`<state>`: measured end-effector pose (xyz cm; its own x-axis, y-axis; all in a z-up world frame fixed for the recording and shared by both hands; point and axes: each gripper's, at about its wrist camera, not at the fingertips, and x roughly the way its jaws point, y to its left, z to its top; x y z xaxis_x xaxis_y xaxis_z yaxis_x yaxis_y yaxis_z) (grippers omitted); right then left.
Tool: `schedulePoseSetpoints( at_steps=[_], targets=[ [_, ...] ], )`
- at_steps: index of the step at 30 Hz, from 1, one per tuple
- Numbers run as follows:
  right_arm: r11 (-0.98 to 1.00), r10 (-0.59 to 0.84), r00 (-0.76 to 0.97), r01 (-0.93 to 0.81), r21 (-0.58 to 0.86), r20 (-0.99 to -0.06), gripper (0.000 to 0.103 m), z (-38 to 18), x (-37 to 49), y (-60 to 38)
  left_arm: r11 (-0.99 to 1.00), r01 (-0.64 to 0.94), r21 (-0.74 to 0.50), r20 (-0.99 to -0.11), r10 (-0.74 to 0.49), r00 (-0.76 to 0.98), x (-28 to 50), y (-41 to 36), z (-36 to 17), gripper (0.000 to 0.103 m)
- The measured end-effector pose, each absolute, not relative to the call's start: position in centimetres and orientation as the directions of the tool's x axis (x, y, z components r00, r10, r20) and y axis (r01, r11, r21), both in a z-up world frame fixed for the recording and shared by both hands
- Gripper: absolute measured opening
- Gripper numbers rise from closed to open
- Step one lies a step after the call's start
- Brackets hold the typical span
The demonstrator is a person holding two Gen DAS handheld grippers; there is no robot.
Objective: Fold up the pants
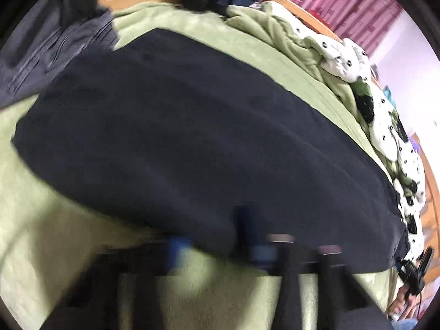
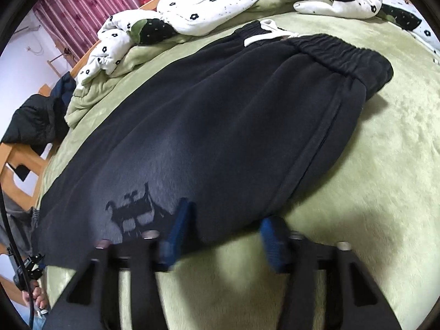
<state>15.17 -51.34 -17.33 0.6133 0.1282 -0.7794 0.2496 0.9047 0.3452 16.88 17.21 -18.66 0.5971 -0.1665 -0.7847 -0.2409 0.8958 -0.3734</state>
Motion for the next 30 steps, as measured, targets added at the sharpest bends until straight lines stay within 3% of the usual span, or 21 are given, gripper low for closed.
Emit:
schedulePoseSetpoints(
  at_steps=[3,12,17,25,28,30],
  targets=[
    [0.924,0.136,0.664,0.182,0.335,-0.735,0.017,-14.4,15.6,-50.3,0.900,-0.216,-0.378,-0.755,-0.165,0.634,17.0,17.4,-16.3,0.012],
    [0.947,0.175,0.752,0.048,0.318,-0.636,0.015,-8.2,24.2,-48.2,0.951,-0.155,-0.268,-0.667,-0.067,0.742,24.4,16.2,-8.3,0.012],
    [0.959,0.134,0.759,0.064,0.278,-0.638,0.015,-8.9,30.4,-47.9,0.962,-0.181,-0.206,-0.684,-0.009,0.730,30.2,15.8,-9.9,0.012],
    [0.971,0.012,0.671,0.168,0.168,-0.741,0.015,-14.8,38.6,-47.2,0.957,-0.241,-0.163,-0.733,0.046,0.679,34.3,15.1,-14.9,0.012],
    [0.974,-0.012,0.653,0.180,0.140,-0.757,0.022,-15.8,38.6,-47.0,0.956,-0.247,-0.159,-0.738,0.052,0.673,34.5,15.0,-15.3,0.017],
    [0.978,-0.023,0.655,0.171,0.119,-0.755,0.041,-15.2,37.7,-46.7,0.960,-0.239,-0.144,-0.757,0.048,0.651,34.5,14.6,-15.2,0.027]
  ],
)
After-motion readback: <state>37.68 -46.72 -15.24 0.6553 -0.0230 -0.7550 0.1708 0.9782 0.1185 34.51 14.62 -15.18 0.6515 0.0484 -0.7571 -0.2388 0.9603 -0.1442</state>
